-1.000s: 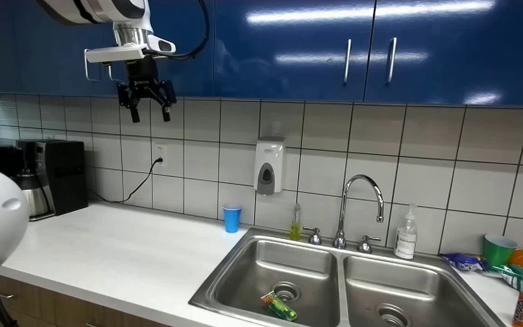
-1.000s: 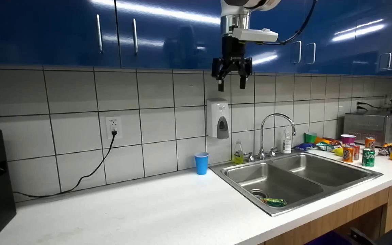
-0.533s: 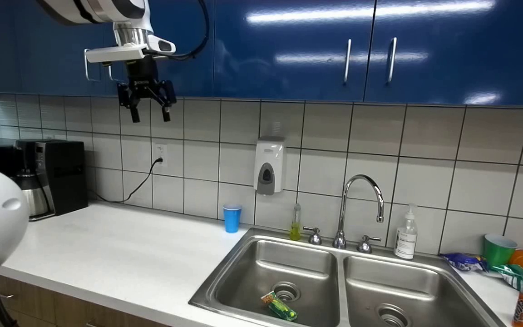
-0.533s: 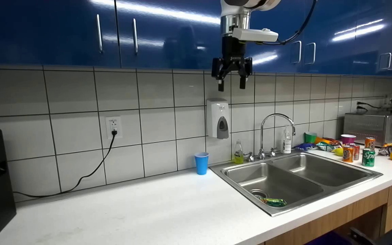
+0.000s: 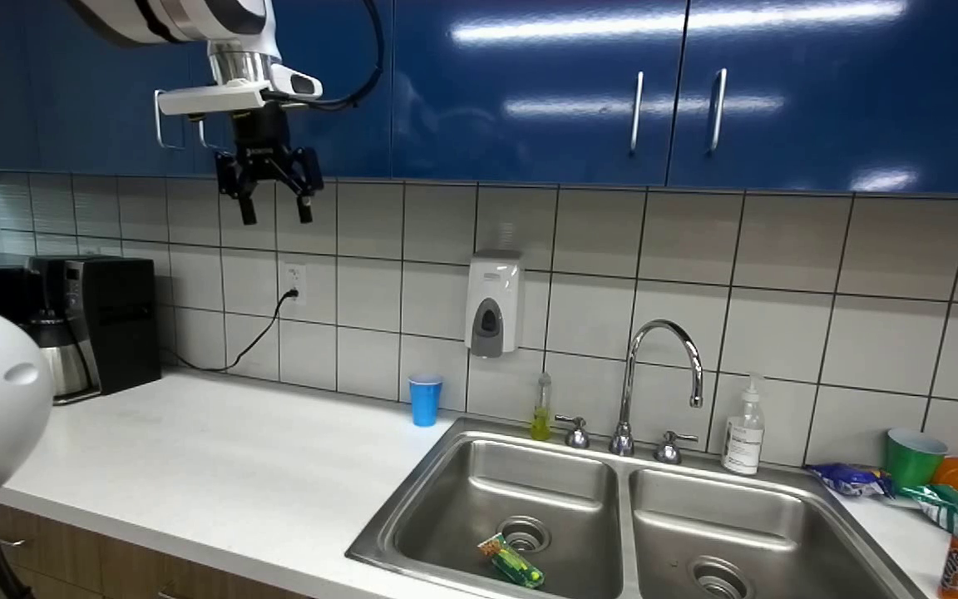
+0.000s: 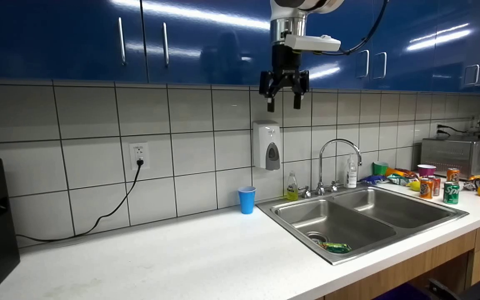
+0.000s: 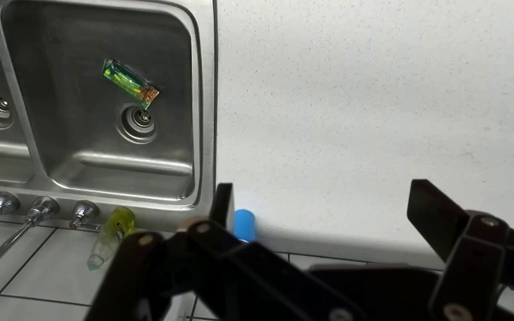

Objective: Put the green object on the counter to the left

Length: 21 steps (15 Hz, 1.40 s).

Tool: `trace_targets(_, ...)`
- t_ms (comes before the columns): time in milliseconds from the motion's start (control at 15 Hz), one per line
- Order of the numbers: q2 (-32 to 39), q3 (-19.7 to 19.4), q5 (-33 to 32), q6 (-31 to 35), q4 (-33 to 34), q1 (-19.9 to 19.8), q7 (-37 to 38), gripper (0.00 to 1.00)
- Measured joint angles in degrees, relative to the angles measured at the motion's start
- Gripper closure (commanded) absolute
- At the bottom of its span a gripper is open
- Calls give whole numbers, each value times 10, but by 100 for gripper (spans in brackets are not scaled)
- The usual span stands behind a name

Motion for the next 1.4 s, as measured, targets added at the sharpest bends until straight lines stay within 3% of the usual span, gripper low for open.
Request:
trace_targets(867,2,-87,-23,-7,0,-18,-9,0)
trace_targets(1400,-10,-112,-37,-34,-21,-31,-9,0)
